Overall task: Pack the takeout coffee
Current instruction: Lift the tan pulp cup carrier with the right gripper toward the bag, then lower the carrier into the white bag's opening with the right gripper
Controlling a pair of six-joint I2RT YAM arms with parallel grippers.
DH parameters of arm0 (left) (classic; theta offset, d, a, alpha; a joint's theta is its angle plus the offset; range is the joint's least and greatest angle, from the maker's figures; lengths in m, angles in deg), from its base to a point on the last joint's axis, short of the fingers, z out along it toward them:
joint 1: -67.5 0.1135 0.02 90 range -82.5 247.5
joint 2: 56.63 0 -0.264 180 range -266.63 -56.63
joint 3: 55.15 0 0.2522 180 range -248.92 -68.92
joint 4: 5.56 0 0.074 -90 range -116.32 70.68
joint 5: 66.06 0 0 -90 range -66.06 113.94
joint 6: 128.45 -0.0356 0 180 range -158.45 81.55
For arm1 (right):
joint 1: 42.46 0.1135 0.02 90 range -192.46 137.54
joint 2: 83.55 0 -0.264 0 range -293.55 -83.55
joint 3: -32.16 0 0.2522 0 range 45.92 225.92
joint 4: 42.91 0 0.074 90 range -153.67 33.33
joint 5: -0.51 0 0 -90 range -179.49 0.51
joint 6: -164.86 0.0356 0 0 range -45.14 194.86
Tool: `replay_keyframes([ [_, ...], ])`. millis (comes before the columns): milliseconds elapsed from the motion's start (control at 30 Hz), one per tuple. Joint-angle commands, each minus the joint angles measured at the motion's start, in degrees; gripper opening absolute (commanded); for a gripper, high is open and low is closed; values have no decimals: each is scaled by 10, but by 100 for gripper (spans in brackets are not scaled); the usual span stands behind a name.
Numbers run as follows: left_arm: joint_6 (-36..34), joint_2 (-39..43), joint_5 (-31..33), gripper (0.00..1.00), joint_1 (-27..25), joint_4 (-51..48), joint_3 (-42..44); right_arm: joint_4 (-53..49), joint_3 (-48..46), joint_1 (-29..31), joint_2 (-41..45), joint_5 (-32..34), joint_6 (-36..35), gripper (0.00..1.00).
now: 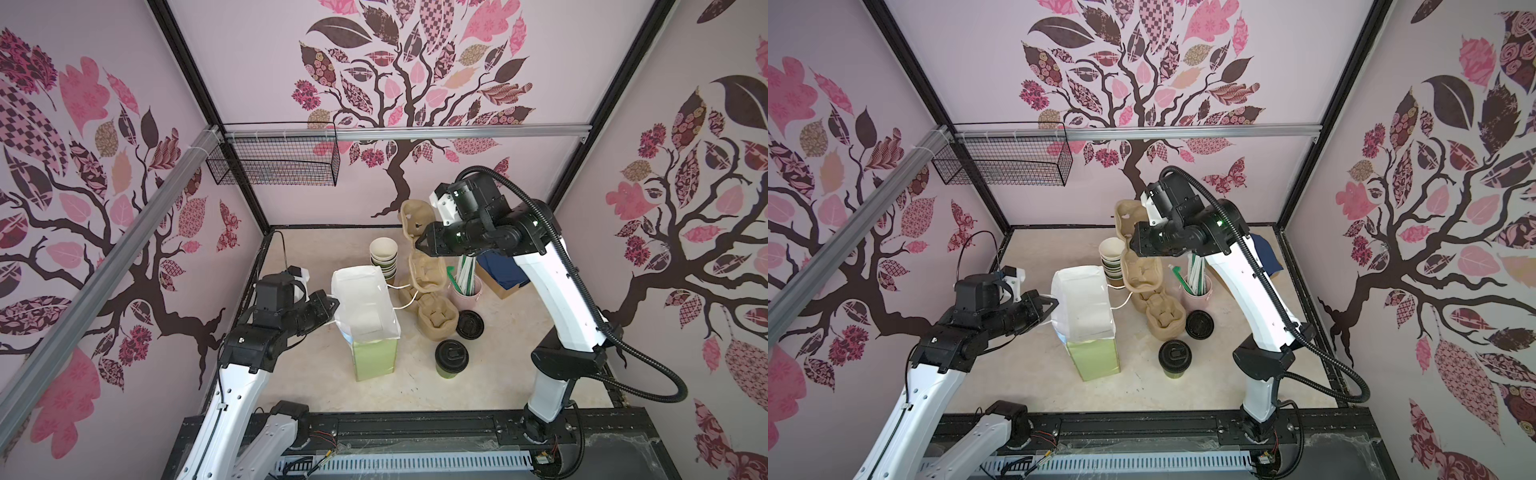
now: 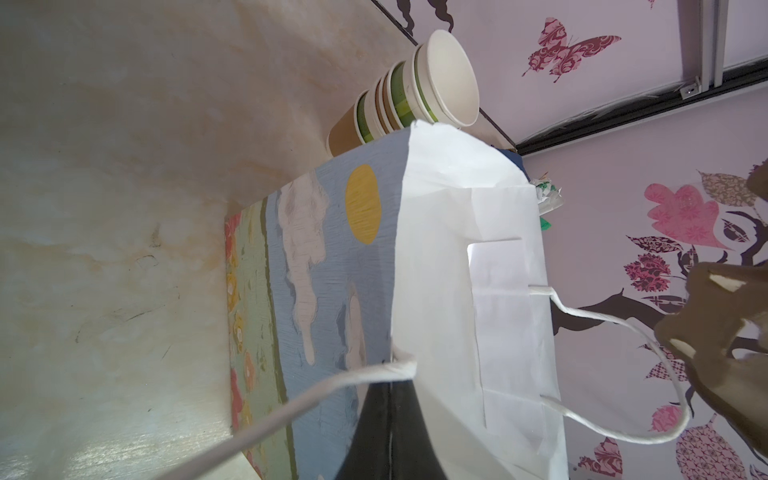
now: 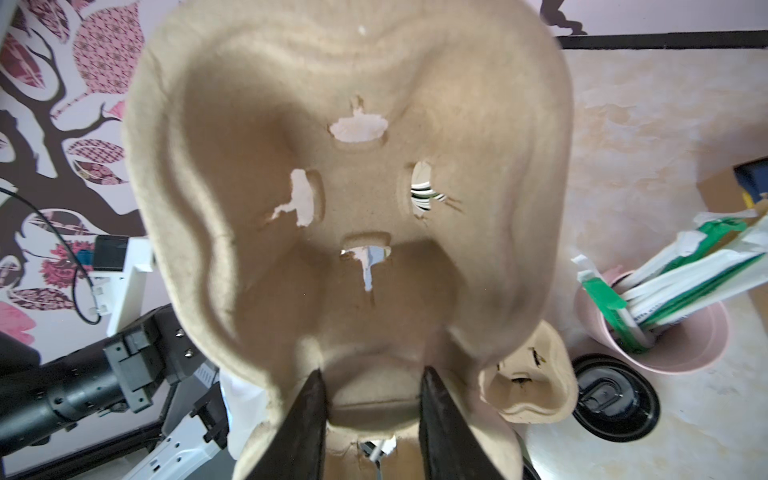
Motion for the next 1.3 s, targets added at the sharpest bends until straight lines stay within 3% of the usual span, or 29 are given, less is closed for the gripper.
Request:
replay_keyframes([
  [0,-25,-12,48,0,-35,1,-47,20,11,4,24,-35,20,36],
  [133,-21,-31,77,0,-71,6,-57,32,12,4,24,-57,26,36],
  [333,-12,-38,85,0,-75,16,-61,67,-6,12,26,-95,50,36],
  [533,-4,-33,91,0,-75,19,-52,108,-24,78,7,-111,81,35],
  [833,39,-4,105,0,-75,33,-16,75,-37,144,-29,-33,122,35],
  [1267,63,36,90,0,-76,39,33,44,-29,176,-82,51,151,35],
])
